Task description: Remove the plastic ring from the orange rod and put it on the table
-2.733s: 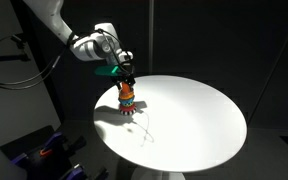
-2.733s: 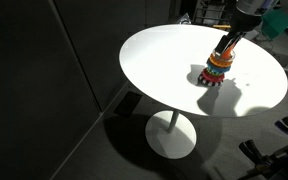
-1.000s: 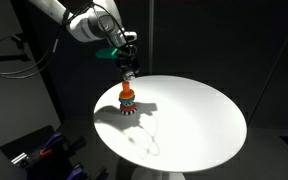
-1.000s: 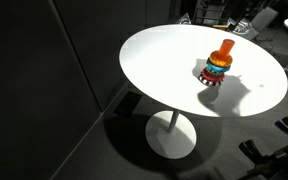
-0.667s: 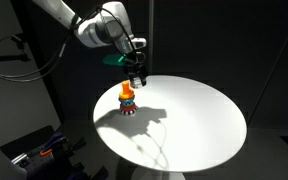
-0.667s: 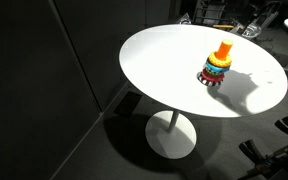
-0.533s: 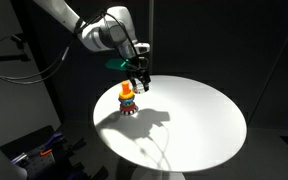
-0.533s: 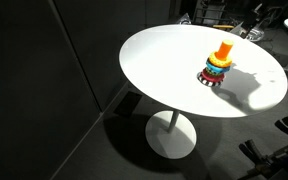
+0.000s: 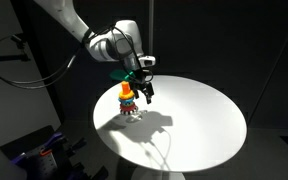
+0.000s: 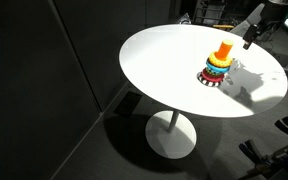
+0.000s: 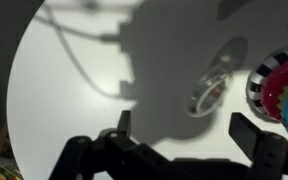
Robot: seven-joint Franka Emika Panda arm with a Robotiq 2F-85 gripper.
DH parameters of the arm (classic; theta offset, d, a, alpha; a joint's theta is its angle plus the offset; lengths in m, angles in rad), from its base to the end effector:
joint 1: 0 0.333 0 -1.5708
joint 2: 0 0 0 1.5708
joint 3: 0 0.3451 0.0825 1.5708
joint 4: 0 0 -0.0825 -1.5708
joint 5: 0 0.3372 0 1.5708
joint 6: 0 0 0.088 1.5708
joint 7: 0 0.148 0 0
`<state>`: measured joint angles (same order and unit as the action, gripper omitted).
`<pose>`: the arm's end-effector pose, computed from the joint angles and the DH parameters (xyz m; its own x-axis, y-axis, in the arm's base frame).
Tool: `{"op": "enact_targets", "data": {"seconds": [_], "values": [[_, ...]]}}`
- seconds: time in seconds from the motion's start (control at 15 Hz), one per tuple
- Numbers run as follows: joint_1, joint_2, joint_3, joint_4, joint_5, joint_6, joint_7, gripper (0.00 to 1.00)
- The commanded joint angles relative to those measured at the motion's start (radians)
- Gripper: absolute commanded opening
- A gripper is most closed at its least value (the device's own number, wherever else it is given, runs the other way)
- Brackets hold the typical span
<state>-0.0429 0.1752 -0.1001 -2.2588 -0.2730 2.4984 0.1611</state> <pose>0.5152 -0.0787 0.3148 0.9941 -0.0812 0.0724 -0.0933 -0.9787 0.1829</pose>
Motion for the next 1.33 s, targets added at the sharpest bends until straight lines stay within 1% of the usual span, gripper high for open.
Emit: {"op": "enact_targets", "data": {"seconds": [0.0, 0.67, 0.93, 1.2, 1.27], "values": [[0.011, 0.012, -0.005, 0.032, -0.011, -0.051, 0.014, 1.00], [0.017, -0.066, 0.026, 0.029, 0.037, -0.225, -0.044, 1.00], [0.015, -0.113, 0.044, 0.019, 0.071, -0.286, -0.103, 1.00], [0.019, -0.159, 0.059, 0.012, 0.108, -0.330, -0.153, 1.00], [0.016, -0.118, 0.055, 0.025, 0.081, -0.299, -0.113, 1.00]]}}
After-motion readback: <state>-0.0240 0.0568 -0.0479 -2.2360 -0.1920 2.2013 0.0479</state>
